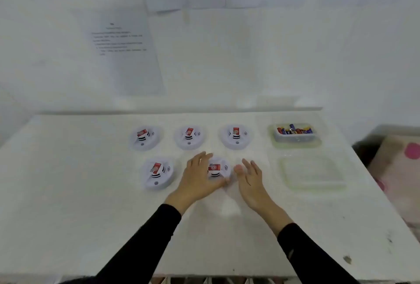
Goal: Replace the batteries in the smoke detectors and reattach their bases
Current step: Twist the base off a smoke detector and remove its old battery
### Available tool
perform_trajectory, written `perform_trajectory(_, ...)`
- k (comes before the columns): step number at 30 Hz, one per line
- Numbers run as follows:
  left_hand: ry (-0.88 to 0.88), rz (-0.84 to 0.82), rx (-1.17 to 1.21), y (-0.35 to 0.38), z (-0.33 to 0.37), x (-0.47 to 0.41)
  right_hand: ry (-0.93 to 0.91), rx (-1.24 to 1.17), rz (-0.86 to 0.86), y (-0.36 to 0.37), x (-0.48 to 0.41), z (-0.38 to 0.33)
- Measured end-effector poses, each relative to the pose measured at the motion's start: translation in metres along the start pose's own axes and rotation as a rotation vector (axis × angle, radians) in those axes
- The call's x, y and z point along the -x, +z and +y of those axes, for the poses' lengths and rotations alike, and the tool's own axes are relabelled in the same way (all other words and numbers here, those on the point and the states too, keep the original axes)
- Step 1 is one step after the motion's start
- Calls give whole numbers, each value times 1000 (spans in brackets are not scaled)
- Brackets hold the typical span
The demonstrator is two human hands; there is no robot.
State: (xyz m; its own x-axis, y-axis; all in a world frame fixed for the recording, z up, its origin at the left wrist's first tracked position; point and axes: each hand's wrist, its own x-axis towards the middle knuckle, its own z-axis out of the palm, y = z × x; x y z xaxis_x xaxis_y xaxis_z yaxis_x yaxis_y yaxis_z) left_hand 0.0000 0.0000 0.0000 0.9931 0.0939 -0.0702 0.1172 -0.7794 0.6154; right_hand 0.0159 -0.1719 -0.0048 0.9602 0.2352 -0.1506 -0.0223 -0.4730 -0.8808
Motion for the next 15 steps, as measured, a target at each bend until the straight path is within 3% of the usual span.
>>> perform_trajectory(11,-12,77,83,21,-6,-3,92,-114,-41,6,4,-4)
perform_trajectory(13,-42,43,215,10,-4,-3,72,-175,-35,4,12,-12)
perform_trajectory(15,-119,-41,517,-9,3,1,19,-243,0,-1,18,-24)
